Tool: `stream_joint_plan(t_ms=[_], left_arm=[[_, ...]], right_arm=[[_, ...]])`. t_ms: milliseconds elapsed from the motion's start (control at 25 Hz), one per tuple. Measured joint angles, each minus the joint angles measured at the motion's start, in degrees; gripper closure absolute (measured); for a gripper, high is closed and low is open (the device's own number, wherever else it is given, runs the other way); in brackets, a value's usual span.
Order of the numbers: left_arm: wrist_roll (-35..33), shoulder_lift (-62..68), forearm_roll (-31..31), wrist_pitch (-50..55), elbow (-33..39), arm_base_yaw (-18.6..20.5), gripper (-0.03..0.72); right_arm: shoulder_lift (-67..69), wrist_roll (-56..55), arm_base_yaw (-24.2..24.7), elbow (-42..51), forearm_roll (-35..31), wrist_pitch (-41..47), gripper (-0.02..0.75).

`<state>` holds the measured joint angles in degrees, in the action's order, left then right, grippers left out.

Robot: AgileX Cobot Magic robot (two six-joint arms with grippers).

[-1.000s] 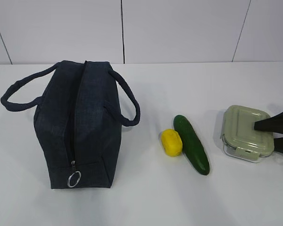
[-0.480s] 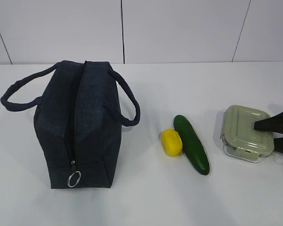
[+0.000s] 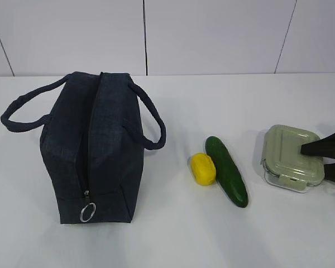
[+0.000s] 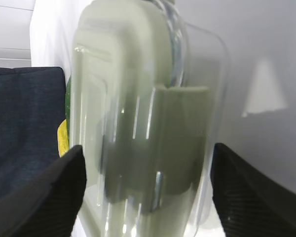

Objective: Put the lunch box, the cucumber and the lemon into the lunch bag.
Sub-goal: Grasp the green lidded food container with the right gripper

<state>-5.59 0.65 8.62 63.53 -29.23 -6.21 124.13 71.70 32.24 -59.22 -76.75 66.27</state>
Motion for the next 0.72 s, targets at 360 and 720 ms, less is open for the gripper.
stream_joint_plan(t_ms=[360, 720], left_arm=[[0.0, 0.0, 0.0, 0.0, 0.0, 0.0, 0.45], [0.0, 0.0, 0.0, 0.0, 0.0, 0.0, 0.45]], right_arm=[[0.0, -0.25, -0.1, 0.0, 0.07, 0.0, 0.156], [0.0, -0.35, -0.1, 0.0, 0.12, 0.0, 0.156]])
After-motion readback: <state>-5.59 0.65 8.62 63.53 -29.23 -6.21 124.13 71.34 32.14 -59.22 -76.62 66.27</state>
